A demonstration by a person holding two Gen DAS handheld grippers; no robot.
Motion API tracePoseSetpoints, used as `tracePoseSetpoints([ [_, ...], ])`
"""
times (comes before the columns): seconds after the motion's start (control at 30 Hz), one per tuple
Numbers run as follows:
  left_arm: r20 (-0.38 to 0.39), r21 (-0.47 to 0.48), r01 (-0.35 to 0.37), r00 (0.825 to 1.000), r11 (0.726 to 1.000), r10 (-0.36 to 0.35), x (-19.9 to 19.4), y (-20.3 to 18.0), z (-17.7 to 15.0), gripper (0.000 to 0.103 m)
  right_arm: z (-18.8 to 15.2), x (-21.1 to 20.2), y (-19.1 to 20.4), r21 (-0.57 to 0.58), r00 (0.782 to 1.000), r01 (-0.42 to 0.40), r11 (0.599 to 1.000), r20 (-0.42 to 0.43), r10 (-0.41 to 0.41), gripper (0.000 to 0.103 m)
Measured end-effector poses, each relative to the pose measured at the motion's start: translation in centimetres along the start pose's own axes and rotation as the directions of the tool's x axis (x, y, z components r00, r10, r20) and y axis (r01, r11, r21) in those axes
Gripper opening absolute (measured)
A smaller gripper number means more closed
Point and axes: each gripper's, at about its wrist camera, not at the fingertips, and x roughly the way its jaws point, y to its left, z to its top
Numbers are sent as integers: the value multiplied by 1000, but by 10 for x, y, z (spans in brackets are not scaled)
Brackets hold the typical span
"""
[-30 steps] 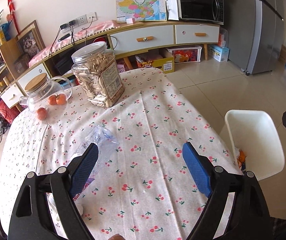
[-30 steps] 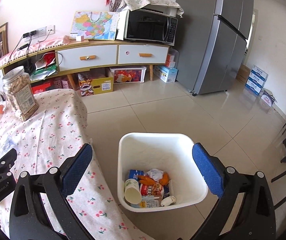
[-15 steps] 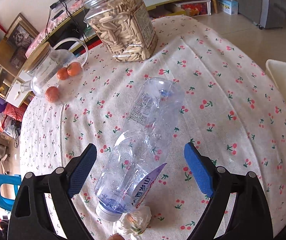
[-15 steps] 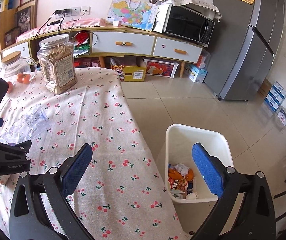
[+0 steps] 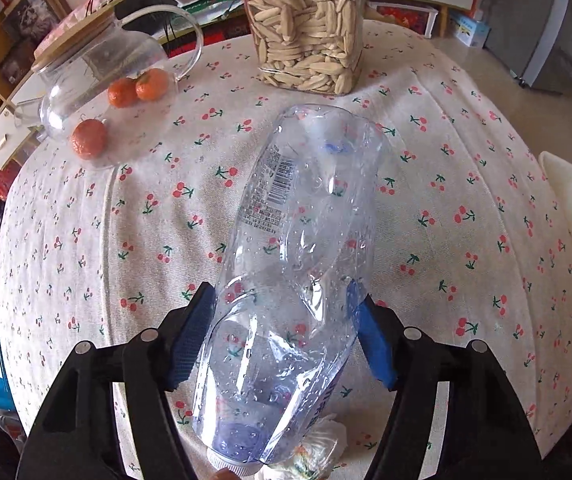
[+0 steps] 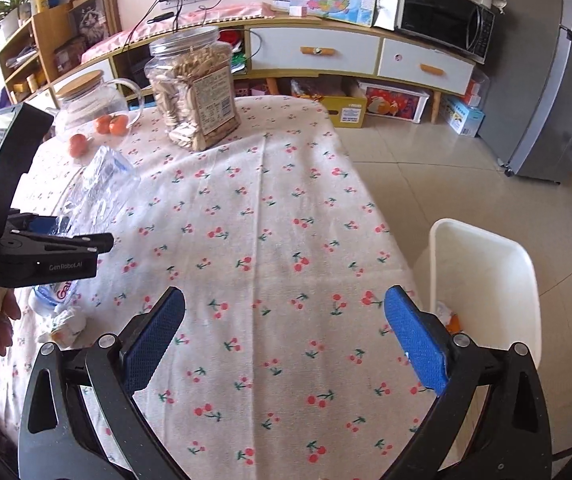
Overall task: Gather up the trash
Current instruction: 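Reach the left gripper to the clear plastic bottle and close on it, then grasp the white crumpled paper ball with the right gripper while the left lifts the bottle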
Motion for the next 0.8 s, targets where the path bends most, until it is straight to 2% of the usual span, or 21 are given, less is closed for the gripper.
tracePoseSetpoints([
  [0.13,53,-64,-12,998,998,15,-23,24,-16,66,-4,9,31,-10,990,-127,992,-68,126,96],
  [0.2,84,-100,-44,995,994,53,-33,37,-25,66,-7,11,50,-32,983,-165,986,-85,162,96],
  [0.37,166,-219,-90,978,971,129,-61,62,-53,66,-14,12,97,-96,974,-213,972,-103,203,96],
  [0.5,228,-273,-144,951,951,209,-74,72,-76,66,-23,18,127,-138,967,-231,963,-144,212,94],
  [0.67,258,-308,-115,945,945,199,-83,83,-86,66,-30,20,151,-219,965,-249,944,-144,221,92],
  [0.7,259,-312,-115,945,943,201,-83,86,-87,66,-30,23,155,-229,963,-253,940,-150,223,87],
  [0.73,256,-318,-113,946,941,200,-82,89,-88,66,-30,27,156,-236,961,-258,937,-161,224,77],
  [0.8,249,-337,-101,949,936,192,-79,93,-93,66,-31,36,158,-227,942,-312,922,-200,269,60],
])
